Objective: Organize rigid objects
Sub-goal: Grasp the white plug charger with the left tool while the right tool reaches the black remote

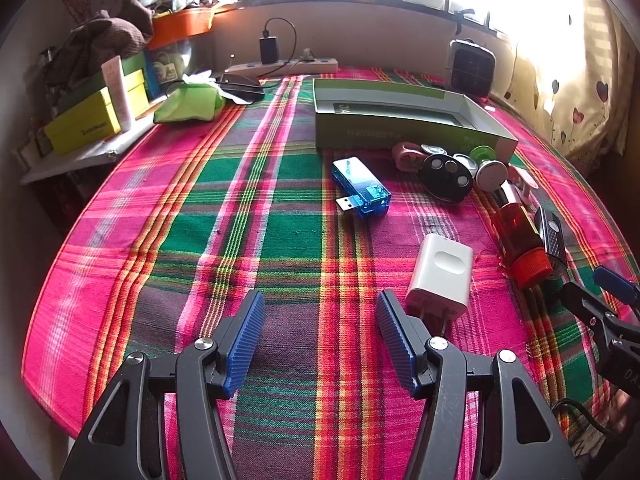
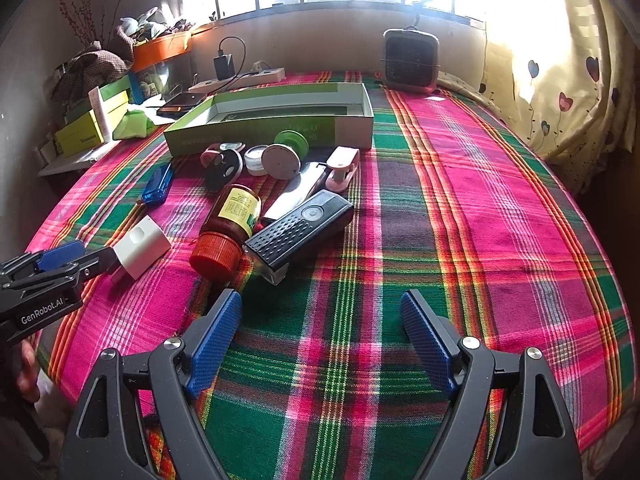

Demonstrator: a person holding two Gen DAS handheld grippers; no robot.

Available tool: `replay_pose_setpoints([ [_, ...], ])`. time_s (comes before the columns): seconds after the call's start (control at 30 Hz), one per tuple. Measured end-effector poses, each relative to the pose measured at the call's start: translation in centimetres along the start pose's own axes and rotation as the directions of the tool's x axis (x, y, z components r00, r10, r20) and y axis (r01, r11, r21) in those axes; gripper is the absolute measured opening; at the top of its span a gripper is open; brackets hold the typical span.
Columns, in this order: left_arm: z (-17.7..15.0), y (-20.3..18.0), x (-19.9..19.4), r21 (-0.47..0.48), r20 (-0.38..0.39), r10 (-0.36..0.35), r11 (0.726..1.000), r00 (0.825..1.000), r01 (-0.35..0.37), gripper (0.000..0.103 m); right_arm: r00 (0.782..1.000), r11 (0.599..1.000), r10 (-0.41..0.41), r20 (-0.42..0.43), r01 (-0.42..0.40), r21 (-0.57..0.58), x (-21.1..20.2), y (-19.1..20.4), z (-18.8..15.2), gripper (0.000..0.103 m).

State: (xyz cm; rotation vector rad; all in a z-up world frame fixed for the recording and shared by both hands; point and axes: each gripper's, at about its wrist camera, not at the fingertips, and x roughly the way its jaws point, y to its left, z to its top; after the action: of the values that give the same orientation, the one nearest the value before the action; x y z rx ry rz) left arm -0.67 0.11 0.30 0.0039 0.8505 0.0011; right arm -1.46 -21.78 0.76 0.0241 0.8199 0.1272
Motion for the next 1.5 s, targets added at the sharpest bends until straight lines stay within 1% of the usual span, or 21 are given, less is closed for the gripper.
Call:
replay_pose_setpoints([
  [0.23,0.2,0.3,0.0,-0.014,-0.015,-0.030,0.999,0.999,0.030,0.058,0.999,1.000,0.009,0.031,-0.010,0.028,-1.0,-0.6,0.6,0.082],
  [0.33,0.4,0.6,0.0,-0.024,-0.019,-0.051,0.998,0.999,0.050,0.058,1.000,0.999,0.010,0.023,-0.011,0.042,-0.8,-0.5,1.2,0.082],
  [0.4,0.5,0.8,0.0,-0.032,-0.022,-0.066,0.997,0.998,0.066,0.058,0.999,0.998,0.025,0.023,-0.026,0.048,-0.5,-0.4,1.7,0.082],
  [0.5,0.7,1.0,0.0,-0.042,-0.025,-0.100,0.994,0.995,0.099,0.058,1.000,0.998,0.012,0.013,-0.013,0.057,0.3,-0.2,2.5,0.082],
  [0.6,1.1,0.8,-0.3,-0.033,-0.017,-0.117,0.993,0.993,0.116,0.058,1.000,0.997,0.029,0.001,-0.029,0.077,1.3,-0.2,3.2,0.082],
  [0.77,1.8,0.2,-0.6,-0.018,-0.008,-0.164,0.986,0.986,0.164,0.058,0.999,0.996,-0.007,-0.040,0.011,0.093,2.8,-0.2,4.1,0.082],
  [0.9,2.1,-0.7,-0.7,0.007,-0.010,-0.214,0.977,0.977,0.214,0.058,0.998,0.995,-0.002,-0.058,0.008,0.101,3.3,-0.5,4.0,0.082],
  [1.0,2.2,-1.4,-0.4,0.026,-0.021,-0.234,0.972,0.972,0.235,0.058,0.998,0.995,-0.016,-0.059,0.022,0.093,3.1,-0.8,3.8,0.082],
  [1.1,2.3,-1.9,-0.2,0.041,-0.033,-0.245,0.968,0.969,0.246,0.058,0.997,0.996,-0.057,-0.057,0.061,0.071,2.7,-1.2,3.6,0.082],
  [1.17,2.3,-2.3,0.0,0.053,-0.043,-0.252,0.966,0.967,0.254,0.058,0.996,0.995,-0.069,-0.060,0.074,0.069,2.6,-1.6,3.4,0.082],
  [1.27,2.2,-2.7,0.5,0.067,-0.063,-0.262,0.962,0.963,0.266,0.058,0.996,0.995,-0.065,-0.063,0.070,0.076,2.7,-2.0,3.3,0.082],
  [1.37,2.1,-3.1,1.0,0.084,-0.079,-0.242,0.965,0.967,0.248,0.058,0.997,0.996,-0.056,-0.060,0.060,0.066,2.9,-1.9,3.4,0.081],
  [1.5,2.1,-3.4,1.1,0.109,-0.077,-0.232,0.965,0.970,0.239,0.058,0.997,0.998,-0.042,-0.066,0.045,0.041,3.4,-1.7,3.5,0.077],
])
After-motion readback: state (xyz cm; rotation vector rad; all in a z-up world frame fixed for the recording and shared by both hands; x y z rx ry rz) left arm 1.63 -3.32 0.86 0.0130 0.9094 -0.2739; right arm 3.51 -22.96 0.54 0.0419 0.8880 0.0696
